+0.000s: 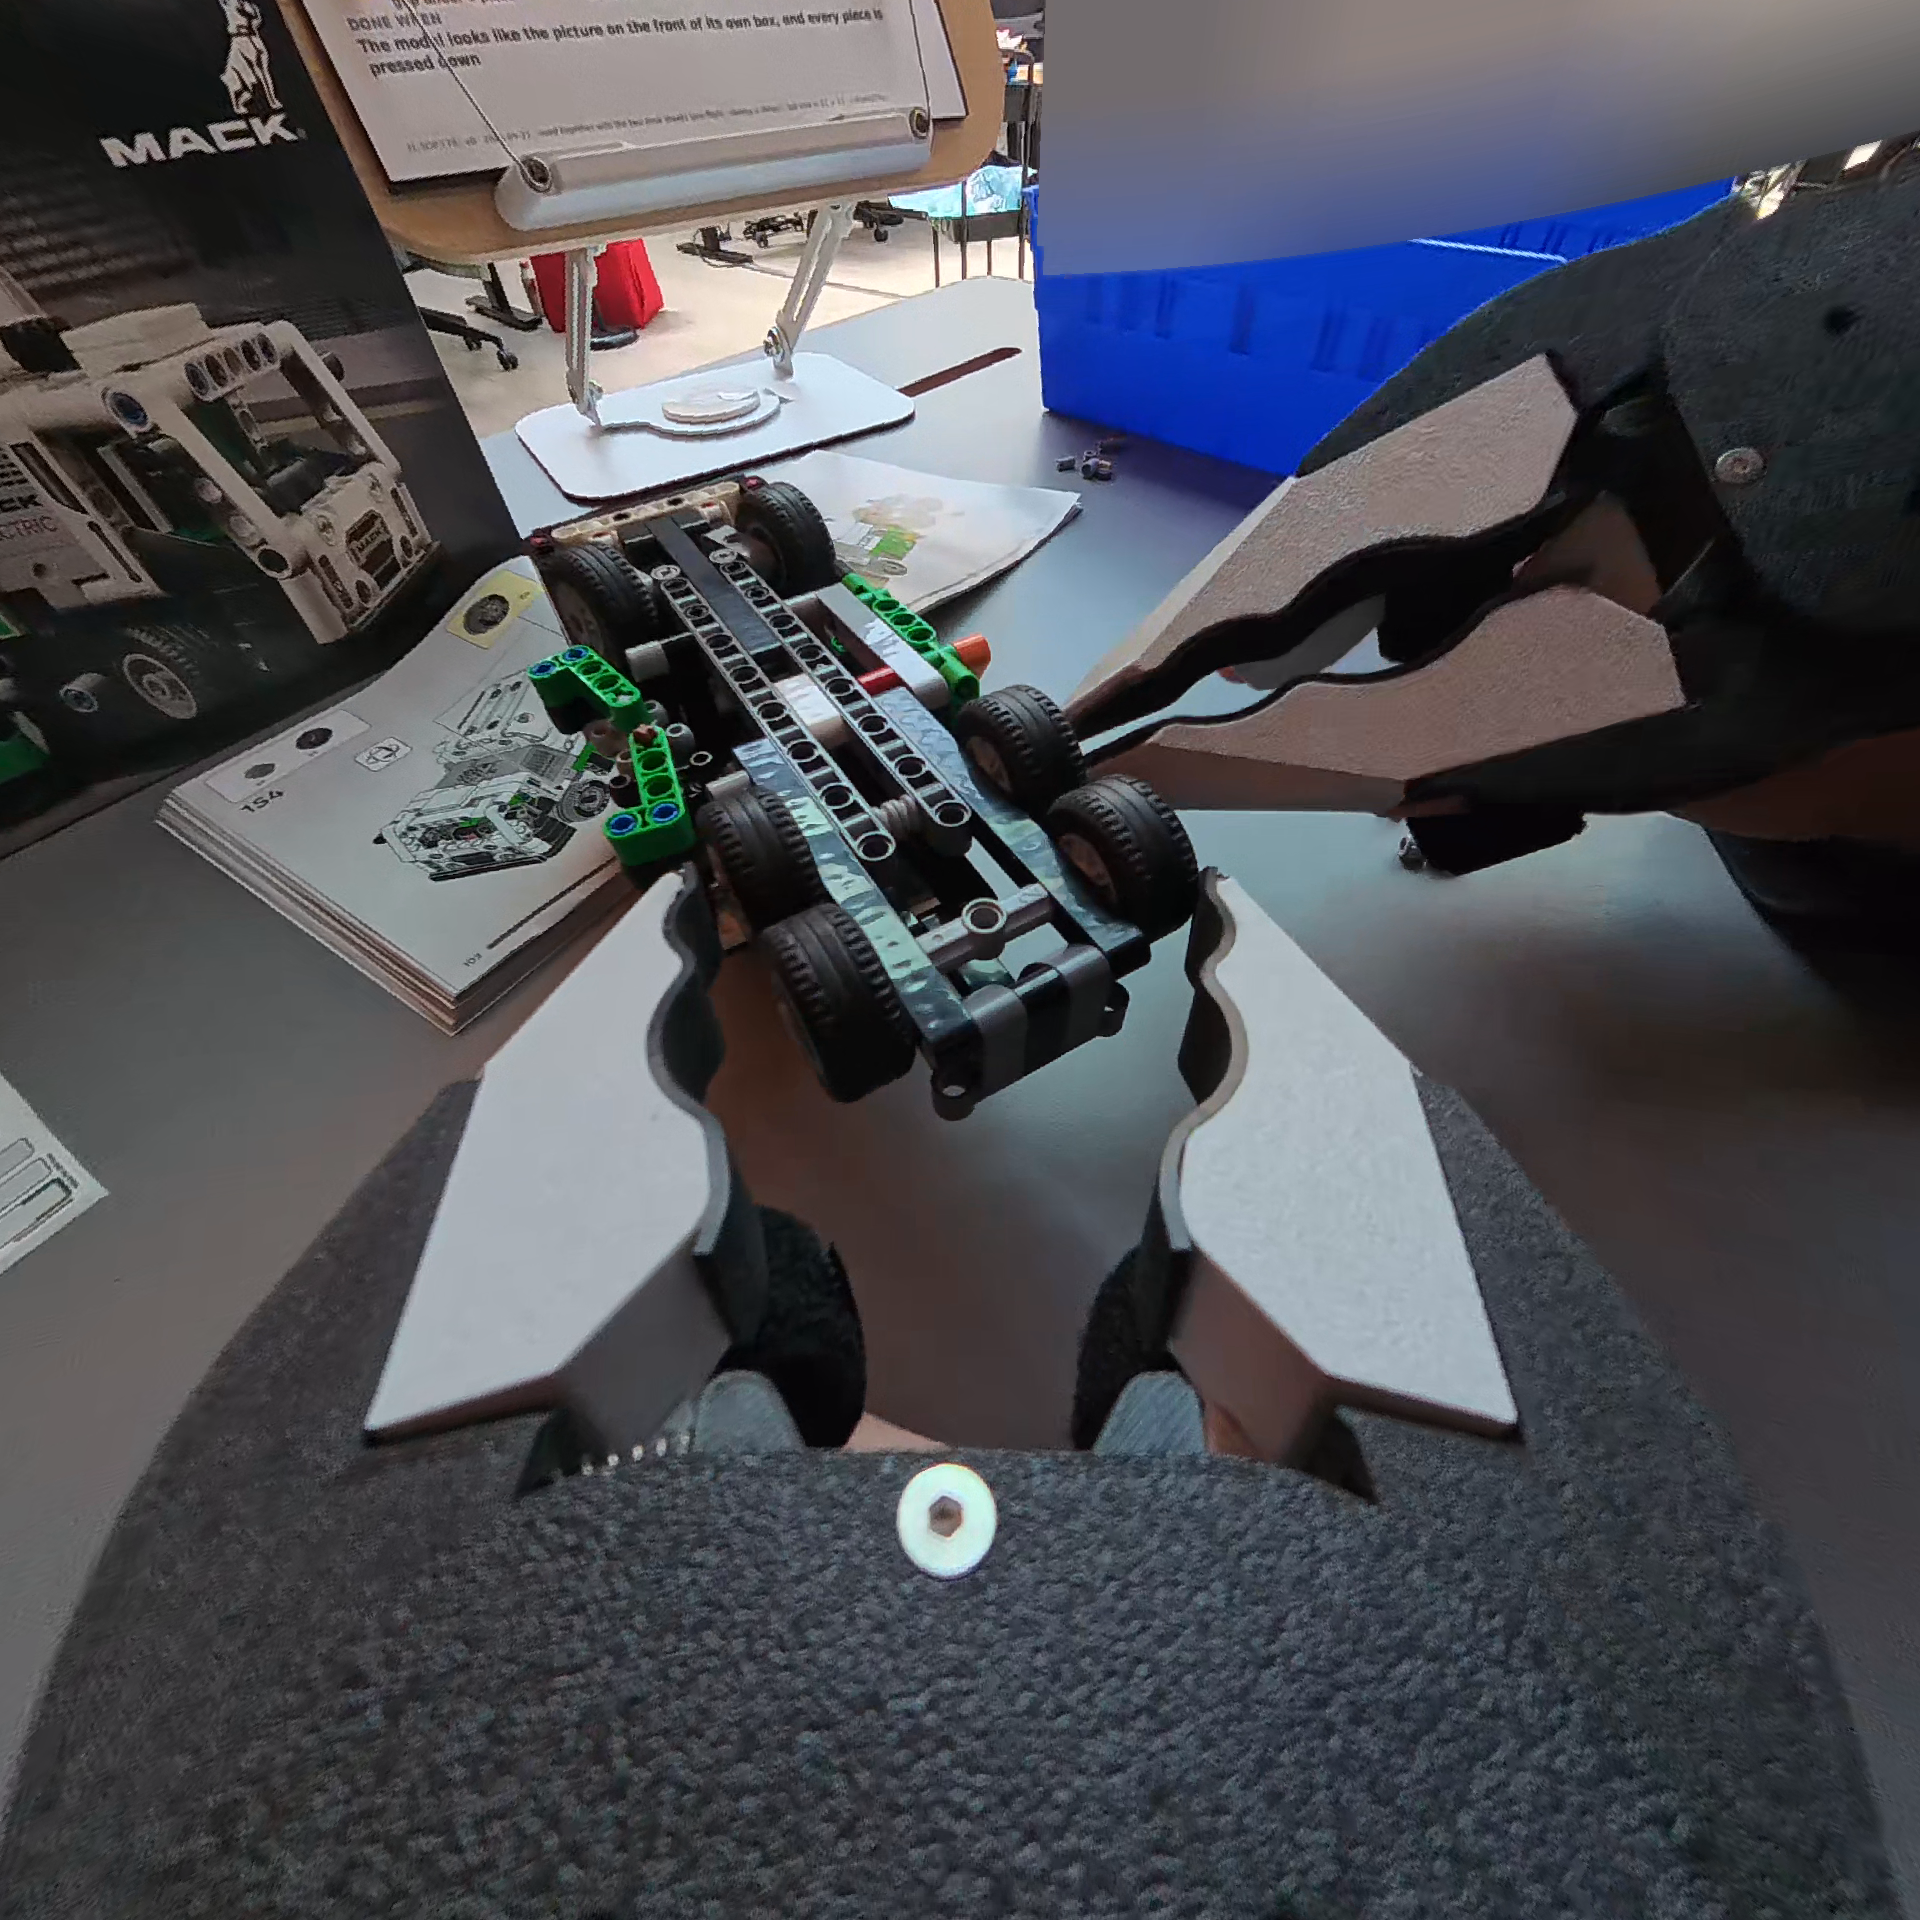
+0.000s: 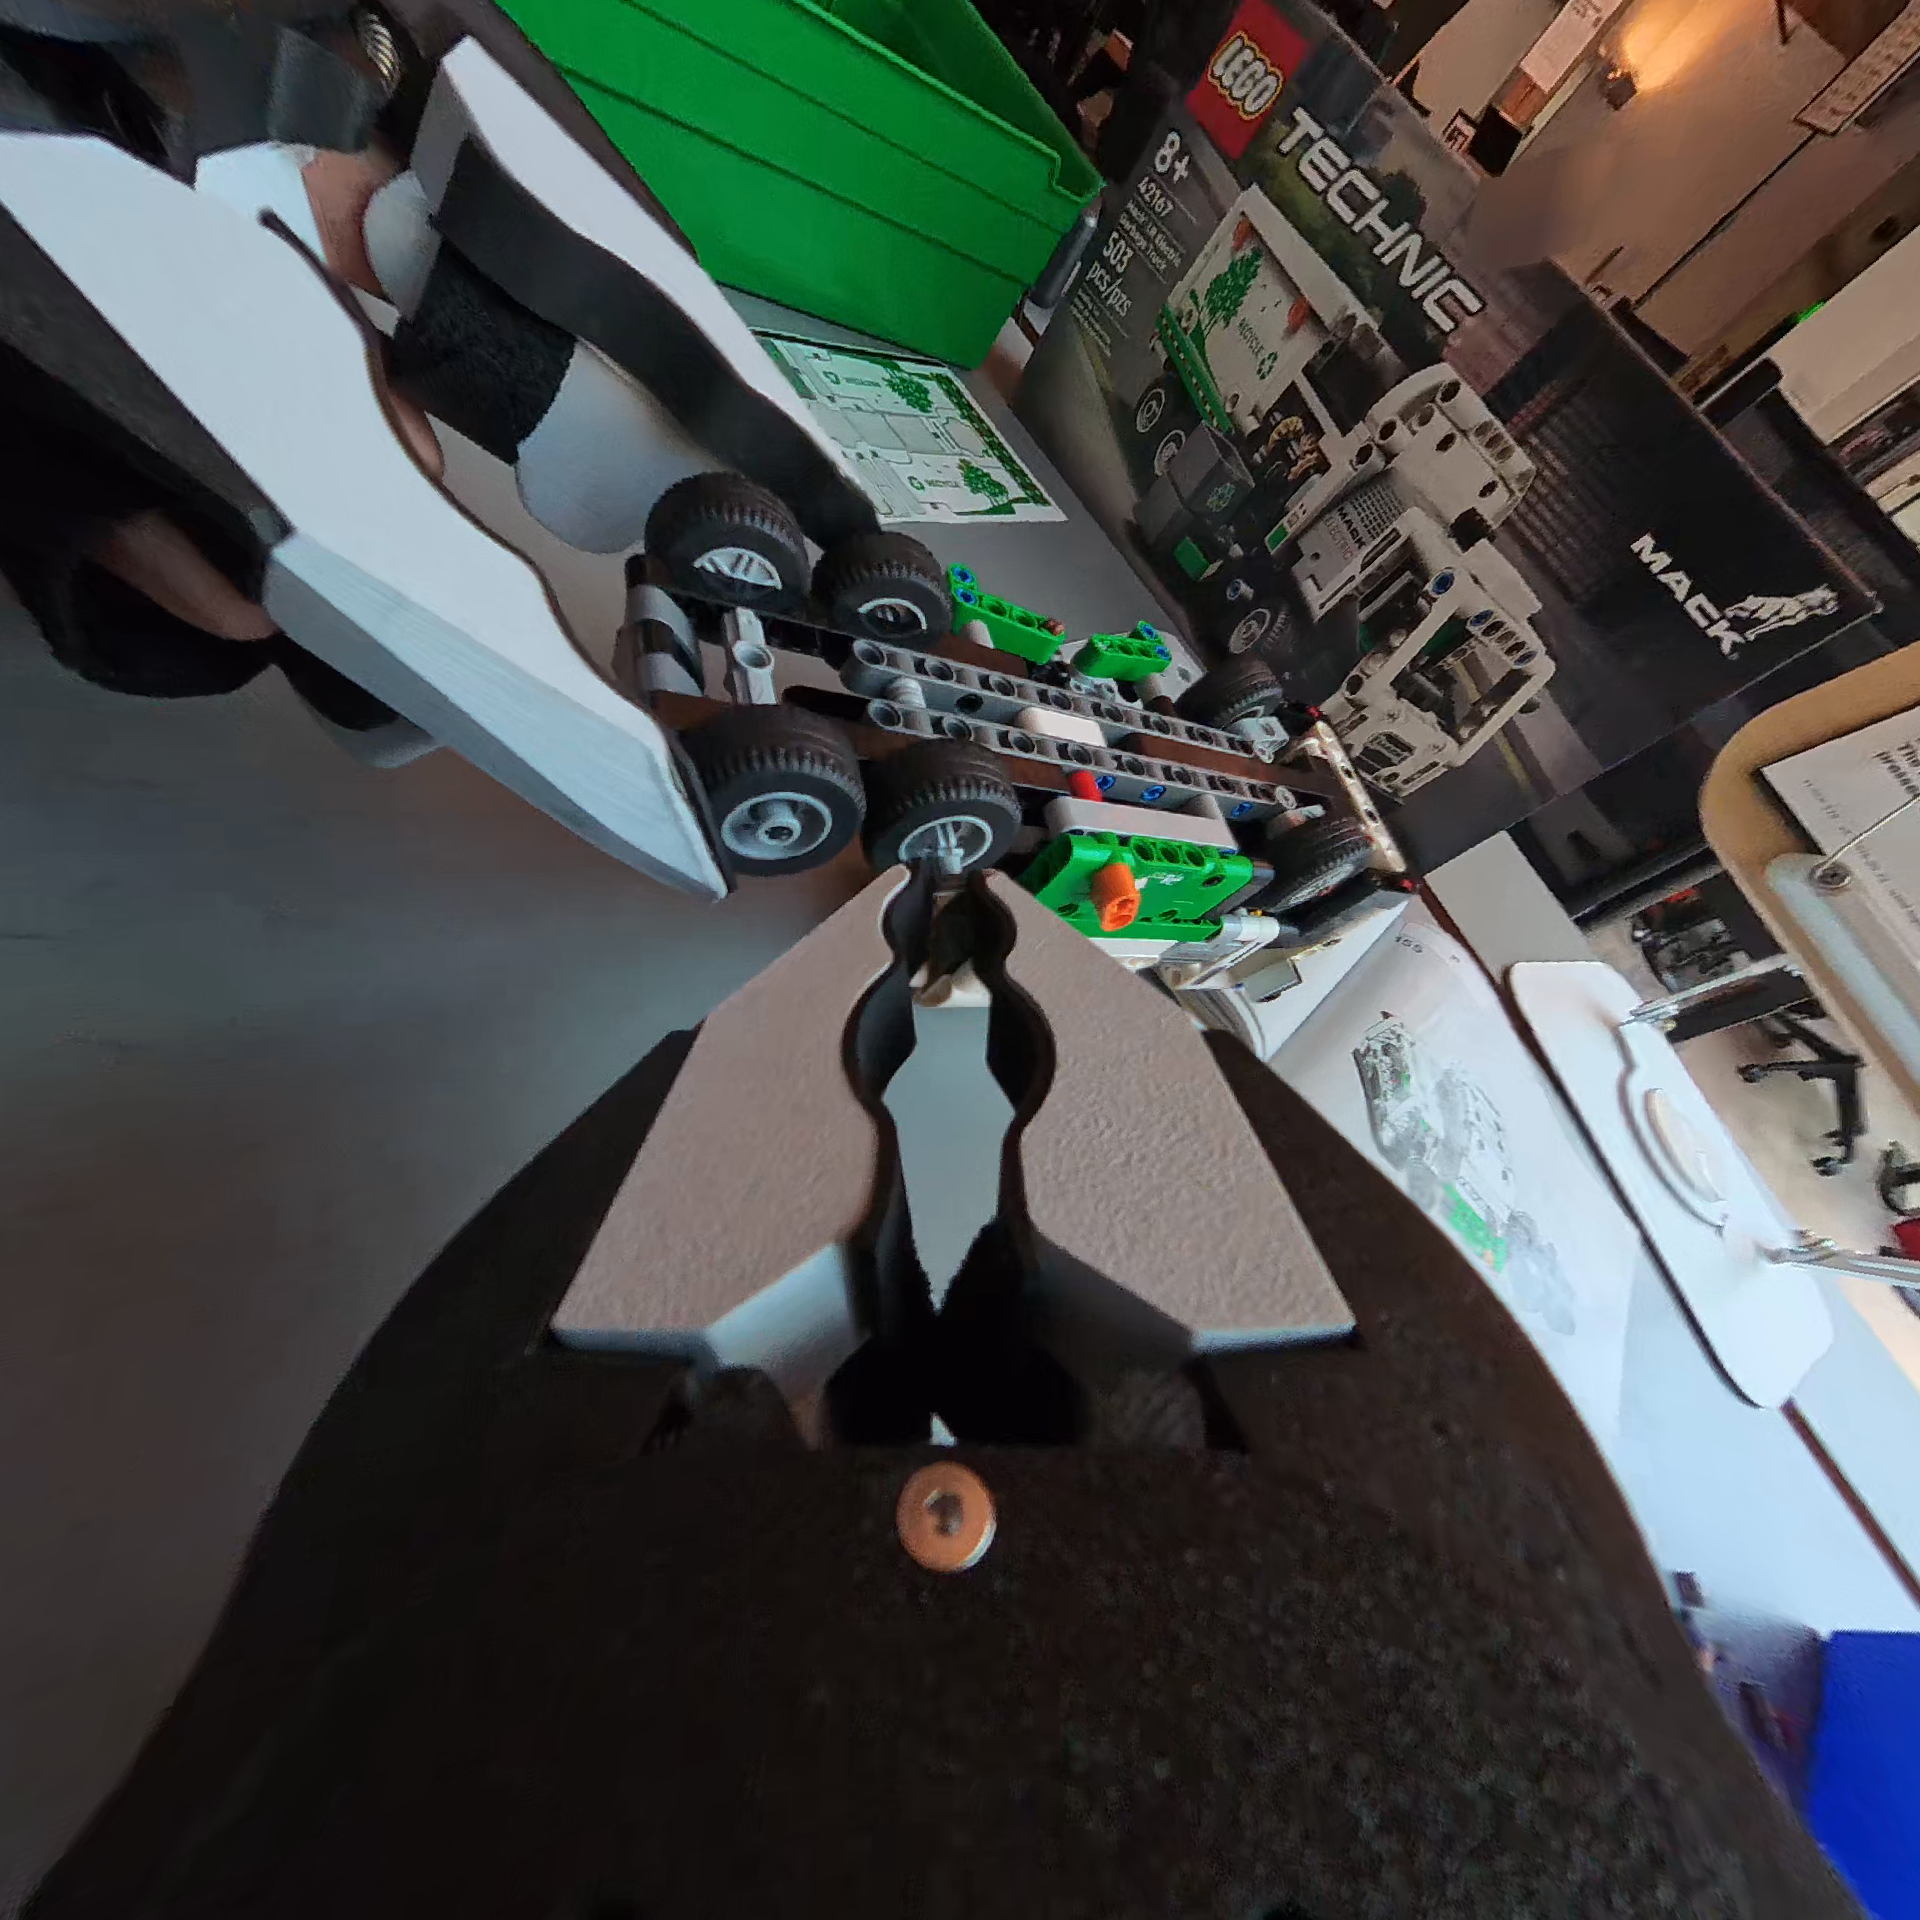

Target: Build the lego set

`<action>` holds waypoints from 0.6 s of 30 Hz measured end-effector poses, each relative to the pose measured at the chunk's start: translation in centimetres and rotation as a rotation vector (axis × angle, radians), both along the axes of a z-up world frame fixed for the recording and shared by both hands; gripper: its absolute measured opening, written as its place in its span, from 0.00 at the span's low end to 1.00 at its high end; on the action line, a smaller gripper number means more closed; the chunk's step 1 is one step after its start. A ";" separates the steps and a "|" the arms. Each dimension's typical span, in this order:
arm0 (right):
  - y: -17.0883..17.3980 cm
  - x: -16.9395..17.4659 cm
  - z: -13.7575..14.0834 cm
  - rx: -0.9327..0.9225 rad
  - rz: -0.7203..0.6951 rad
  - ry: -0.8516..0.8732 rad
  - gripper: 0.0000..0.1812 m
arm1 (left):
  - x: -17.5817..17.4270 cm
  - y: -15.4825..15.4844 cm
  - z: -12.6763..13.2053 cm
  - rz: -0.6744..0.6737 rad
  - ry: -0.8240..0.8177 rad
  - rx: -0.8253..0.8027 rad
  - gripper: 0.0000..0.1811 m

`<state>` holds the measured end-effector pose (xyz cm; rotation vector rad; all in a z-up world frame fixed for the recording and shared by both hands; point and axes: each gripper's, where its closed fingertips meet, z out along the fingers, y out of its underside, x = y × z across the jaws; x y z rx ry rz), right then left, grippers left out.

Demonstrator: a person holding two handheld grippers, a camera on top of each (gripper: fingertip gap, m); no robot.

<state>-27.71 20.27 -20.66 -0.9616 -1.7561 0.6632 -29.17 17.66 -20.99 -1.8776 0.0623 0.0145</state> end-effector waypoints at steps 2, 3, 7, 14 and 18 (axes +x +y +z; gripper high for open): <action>0.1 0.0 0.1 0.086 -0.003 0.010 0.03 | 0.0 0.0 0.0 0.003 -0.001 -0.007 0.49; 0.1 0.0 0.2 0.120 -0.008 0.018 0.03 | 0.0 0.0 0.0 0.005 -0.004 -0.009 0.49; 0.1 0.1 0.2 0.201 -0.028 0.025 0.03 | 0.0 0.1 0.0 0.018 0.002 -0.020 0.49; 0.2 0.3 0.3 0.277 -0.036 0.020 0.03 | 0.0 0.1 -0.1 0.028 0.031 -0.035 0.49; 0.3 0.2 0.4 0.391 -0.043 -0.008 0.03 | 0.0 0.2 -0.2 0.038 0.056 -0.048 0.49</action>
